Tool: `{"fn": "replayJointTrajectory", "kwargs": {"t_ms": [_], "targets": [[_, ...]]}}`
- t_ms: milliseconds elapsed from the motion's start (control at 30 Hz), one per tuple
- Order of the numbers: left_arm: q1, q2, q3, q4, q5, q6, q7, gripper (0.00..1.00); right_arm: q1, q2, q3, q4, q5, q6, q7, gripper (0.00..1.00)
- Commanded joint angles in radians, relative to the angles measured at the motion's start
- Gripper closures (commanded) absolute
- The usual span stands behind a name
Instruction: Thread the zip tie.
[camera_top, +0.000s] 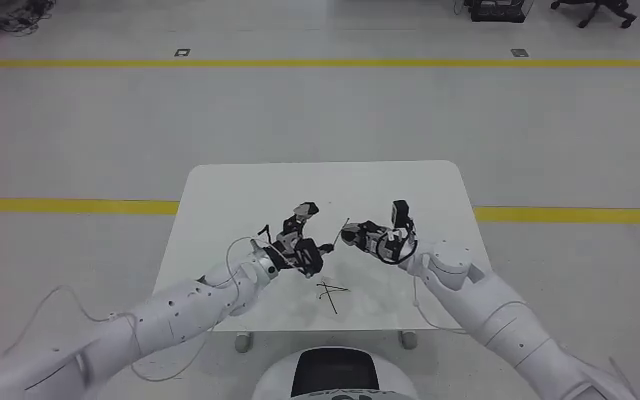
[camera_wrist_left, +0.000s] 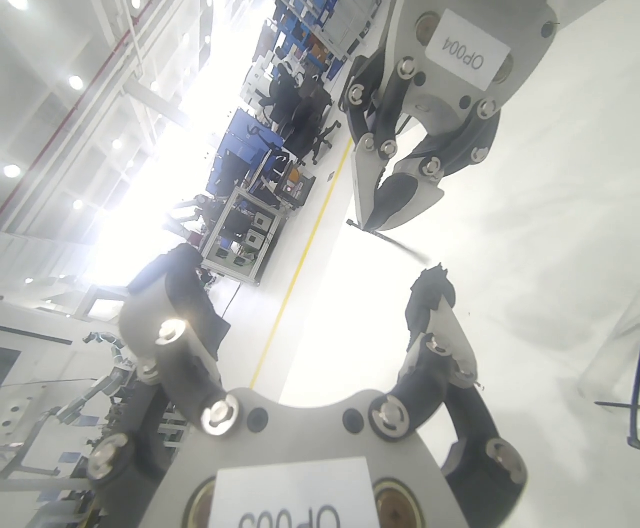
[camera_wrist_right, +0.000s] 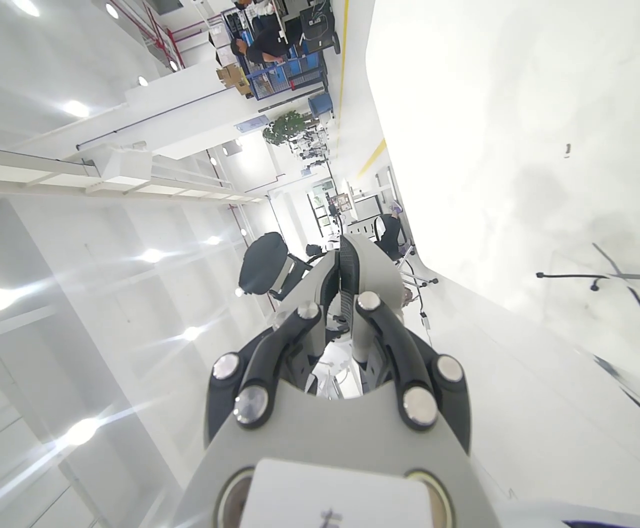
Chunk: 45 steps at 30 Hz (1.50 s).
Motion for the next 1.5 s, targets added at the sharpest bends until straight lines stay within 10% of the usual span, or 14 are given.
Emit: {"fn": "replayJointTrajectory", "kwargs": {"t_ms": [0,1367,1467], "targets": [[0.001,0.0,0.0,-0.001,0.0,0.0,0.013,0.0,0.002,-0.003,0.001,0.005,0.003,0.005,0.001,1.0],[-0.02,-0.021,0.0,0.039,0.0,0.0,0.04,0.0,-0.018,-0.072,-0.007,-0.041,-0.087,0.066,-0.243,1.0],[-0.023,-0.023,0.0,0.048,0.0,0.0,0.04,0.21,-0.021,-0.075,-0.001,-0.037,-0.091,0.065,-0.231,1.0]]}}
